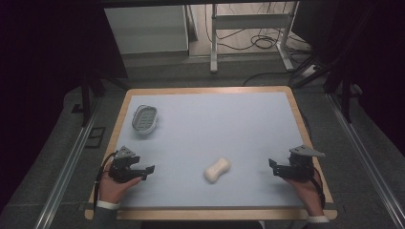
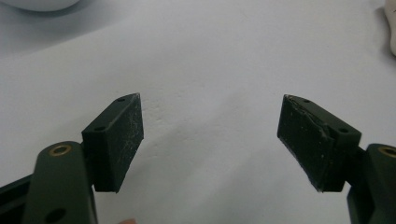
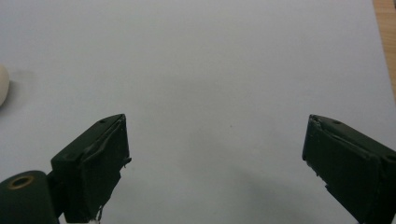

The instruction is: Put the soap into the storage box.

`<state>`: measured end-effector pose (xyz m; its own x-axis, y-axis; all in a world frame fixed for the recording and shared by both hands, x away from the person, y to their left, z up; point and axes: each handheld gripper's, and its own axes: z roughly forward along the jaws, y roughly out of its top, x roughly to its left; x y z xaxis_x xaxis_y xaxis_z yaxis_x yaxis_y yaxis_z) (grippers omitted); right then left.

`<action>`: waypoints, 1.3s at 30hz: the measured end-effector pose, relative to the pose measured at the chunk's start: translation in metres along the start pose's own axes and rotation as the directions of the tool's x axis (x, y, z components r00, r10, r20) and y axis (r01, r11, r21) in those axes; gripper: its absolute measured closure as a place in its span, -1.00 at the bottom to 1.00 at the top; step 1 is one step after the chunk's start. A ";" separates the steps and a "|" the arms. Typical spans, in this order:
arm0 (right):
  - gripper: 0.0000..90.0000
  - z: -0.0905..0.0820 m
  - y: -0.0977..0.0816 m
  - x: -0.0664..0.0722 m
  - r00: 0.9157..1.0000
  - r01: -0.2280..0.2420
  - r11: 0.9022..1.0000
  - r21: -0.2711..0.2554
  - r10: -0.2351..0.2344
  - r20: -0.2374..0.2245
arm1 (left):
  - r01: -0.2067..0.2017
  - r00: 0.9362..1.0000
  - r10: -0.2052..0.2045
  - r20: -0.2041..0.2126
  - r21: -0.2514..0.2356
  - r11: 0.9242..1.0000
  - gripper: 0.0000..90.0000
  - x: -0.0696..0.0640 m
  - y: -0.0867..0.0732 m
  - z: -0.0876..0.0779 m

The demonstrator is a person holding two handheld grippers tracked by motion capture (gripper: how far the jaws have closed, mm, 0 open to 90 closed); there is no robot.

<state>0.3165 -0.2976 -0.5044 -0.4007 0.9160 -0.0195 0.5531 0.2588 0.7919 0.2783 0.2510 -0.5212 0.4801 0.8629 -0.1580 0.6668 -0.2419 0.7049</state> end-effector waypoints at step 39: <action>-0.81 -0.014 -0.002 0.002 0.999 0.025 0.998 -0.051 -0.027 -0.029 | -0.092 0.996 0.092 -0.011 -0.003 0.996 -0.43 -0.047 0.038 -0.023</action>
<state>0.3044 -0.3003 -0.4976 -0.4367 0.8993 -0.0226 0.5050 0.2659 0.8211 0.2676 0.2112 -0.4707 0.5334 0.8416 -0.0848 0.6181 -0.3193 0.7184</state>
